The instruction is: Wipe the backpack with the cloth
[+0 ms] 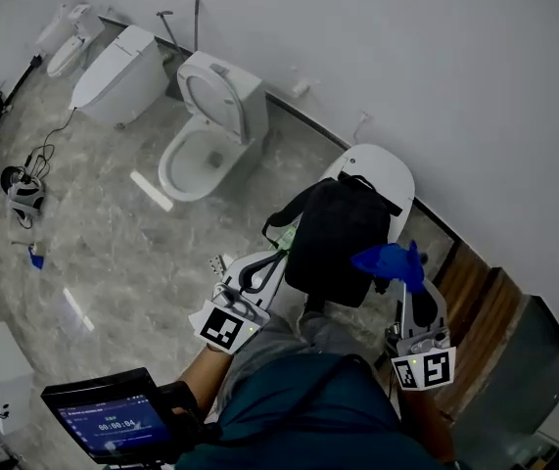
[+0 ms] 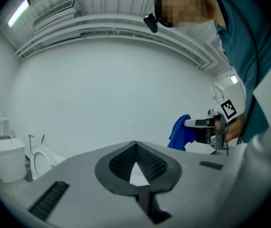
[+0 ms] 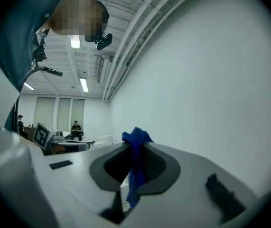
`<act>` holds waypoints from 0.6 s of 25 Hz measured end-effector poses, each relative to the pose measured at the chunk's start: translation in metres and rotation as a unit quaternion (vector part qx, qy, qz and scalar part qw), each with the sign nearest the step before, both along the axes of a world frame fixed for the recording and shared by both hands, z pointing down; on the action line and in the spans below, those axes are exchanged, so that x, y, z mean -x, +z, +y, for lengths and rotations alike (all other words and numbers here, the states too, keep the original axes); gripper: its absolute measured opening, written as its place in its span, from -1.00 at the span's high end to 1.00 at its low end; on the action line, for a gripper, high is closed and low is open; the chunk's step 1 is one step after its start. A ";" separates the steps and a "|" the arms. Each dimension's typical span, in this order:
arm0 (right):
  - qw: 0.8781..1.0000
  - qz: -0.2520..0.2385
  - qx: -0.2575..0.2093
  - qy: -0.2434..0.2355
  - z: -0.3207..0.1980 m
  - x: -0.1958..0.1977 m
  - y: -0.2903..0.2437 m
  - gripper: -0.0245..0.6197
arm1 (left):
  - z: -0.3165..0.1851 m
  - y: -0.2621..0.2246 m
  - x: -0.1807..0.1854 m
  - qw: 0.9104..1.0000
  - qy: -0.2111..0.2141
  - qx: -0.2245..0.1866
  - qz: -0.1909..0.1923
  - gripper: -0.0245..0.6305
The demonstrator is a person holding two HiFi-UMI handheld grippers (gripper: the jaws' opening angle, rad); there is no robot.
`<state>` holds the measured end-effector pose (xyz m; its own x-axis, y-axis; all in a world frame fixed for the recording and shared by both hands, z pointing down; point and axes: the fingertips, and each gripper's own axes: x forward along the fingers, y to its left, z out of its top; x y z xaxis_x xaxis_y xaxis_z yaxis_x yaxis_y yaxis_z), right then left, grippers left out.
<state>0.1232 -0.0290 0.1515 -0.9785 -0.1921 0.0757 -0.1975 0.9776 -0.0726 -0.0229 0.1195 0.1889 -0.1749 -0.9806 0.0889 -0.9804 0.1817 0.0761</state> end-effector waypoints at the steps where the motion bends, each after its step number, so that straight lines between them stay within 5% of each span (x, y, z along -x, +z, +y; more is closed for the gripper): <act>1: 1.000 0.001 0.006 0.011 -0.009 0.003 0.007 0.84 | -0.018 0.000 0.006 1.000 0.009 -0.001 -0.015 0.92; 8: 0.998 0.040 0.023 0.048 -0.039 0.028 0.066 0.84 | -0.108 0.033 0.045 0.998 0.060 -0.020 -0.008 0.92; 15: 0.993 0.056 0.026 0.102 -0.077 0.075 0.126 0.84 | -0.161 0.110 0.075 0.992 0.127 0.010 0.010 0.92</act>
